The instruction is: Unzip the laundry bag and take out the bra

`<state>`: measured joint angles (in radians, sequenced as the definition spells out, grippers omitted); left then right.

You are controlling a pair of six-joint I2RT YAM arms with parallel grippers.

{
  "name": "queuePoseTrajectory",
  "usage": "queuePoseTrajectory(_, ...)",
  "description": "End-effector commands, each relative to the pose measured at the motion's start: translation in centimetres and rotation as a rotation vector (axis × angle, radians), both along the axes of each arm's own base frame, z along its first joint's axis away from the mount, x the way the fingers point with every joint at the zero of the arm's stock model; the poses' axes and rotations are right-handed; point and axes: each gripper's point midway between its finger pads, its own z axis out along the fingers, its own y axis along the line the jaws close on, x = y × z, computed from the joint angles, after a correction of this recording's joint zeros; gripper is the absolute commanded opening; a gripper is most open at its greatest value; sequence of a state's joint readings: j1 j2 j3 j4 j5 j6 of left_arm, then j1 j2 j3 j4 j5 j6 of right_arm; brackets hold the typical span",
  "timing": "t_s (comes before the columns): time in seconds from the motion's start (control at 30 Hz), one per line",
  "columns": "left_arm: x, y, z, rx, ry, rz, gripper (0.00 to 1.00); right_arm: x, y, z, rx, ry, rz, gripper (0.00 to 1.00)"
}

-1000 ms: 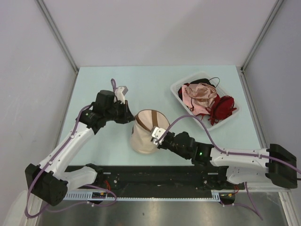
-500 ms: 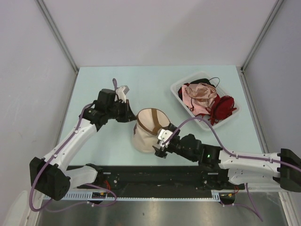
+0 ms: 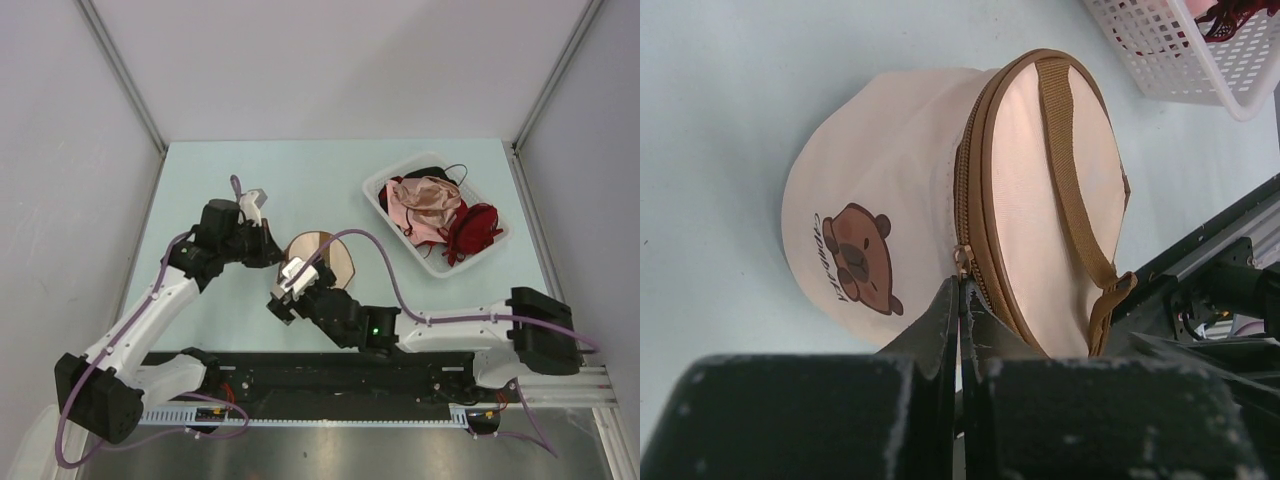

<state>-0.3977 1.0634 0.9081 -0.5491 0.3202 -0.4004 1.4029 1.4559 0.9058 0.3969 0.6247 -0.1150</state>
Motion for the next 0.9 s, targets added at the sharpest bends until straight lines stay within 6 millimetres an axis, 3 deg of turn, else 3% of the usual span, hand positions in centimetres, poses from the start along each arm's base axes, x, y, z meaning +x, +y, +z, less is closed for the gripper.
queuePoseTrajectory(0.0, -0.3, -0.1, 1.0, -0.03, -0.031, -0.008, 0.0, 2.3, 0.5, 1.2, 0.158, 0.007, -0.196, 0.84)
queuePoseTrajectory(0.07, -0.4, -0.1, 0.9, -0.03, -0.028, -0.011, 0.0, 2.8, 1.2, 0.2, 0.143, -0.006, -0.215, 0.64)
queuePoseTrajectory(0.13, -0.4, -0.1, 0.9, -0.032, -0.028, -0.016, 0.0, 3.4, 1.8, 0.2, 0.131, -0.019, -0.229, 0.57)
queuePoseTrajectory(0.2, -0.5, -0.1, 0.9, -0.031, -0.028, -0.019, 0.0, 4.0, 2.0, -0.2, 0.113, -0.039, -0.253, 0.35)
queuePoseTrajectory(0.23, -0.5, -0.1, 0.9, -0.027, -0.029, -0.018, 0.0, 4.2, 1.9, 0.1, 0.096, -0.062, -0.261, 0.09)
queuePoseTrajectory(0.27, -0.5, 0.0, 1.1, -0.023, -0.034, -0.021, 0.01, 4.4, 1.5, 0.3, 0.093, -0.072, -0.28, 0.0)
queuePoseTrajectory(0.37, -0.7, 0.2, 1.2, -0.01, -0.048, -0.035, 0.0, 3.8, 1.6, 0.6, 0.033, -0.076, -0.177, 0.0)
queuePoseTrajectory(0.4, -0.7, 0.0, 1.2, -0.015, -0.051, -0.048, 0.0, 3.3, 1.3, 2.0, 0.039, -0.089, -0.115, 0.0)
queuePoseTrajectory(0.47, -0.7, -0.1, 1.0, -0.008, -0.043, -0.061, 0.0, 1.8, 1.2, 0.6, -0.043, -0.132, 0.053, 0.0)
queuePoseTrajectory(0.5, -0.6, 0.0, 1.0, 0.001, -0.041, -0.057, 0.0, 1.2, 0.4, 2.2, -0.029, -0.161, 0.113, 0.0)
queuePoseTrajectory(0.53, -0.5, 0.2, 0.8, 0.016, -0.041, -0.056, 0.0, 0.0, 0.1, 0.6, -0.072, -0.163, 0.21, 0.0)
queuePoseTrajectory(0.7, 0.5, -0.1, 1.1, 0.027, -0.059, -0.073, 0.0, -0.6, -4.6, -0.8, -0.222, -0.226, 0.34, 0.0)
queuePoseTrajectory(0.73, 0.8, -0.2, 1.3, 0.026, -0.068, -0.075, 0.0, -2.2, -5.3, -0.2, -0.224, -0.237, 0.431, 0.0)
queuePoseTrajectory(0.8, 0.8, -0.9, 1.1, 0.005, -0.05, -0.105, 0.01, -2.8, -6.6, -0.3, -0.243, -0.232, 0.467, 0.0)
queuePoseTrajectory(0.87, 1.1, -1.6, 1.4, -0.025, -0.055, -0.128, 0.0, -4.7, -7.6, 0.5, -0.22, -0.215, 0.552, 0.0)
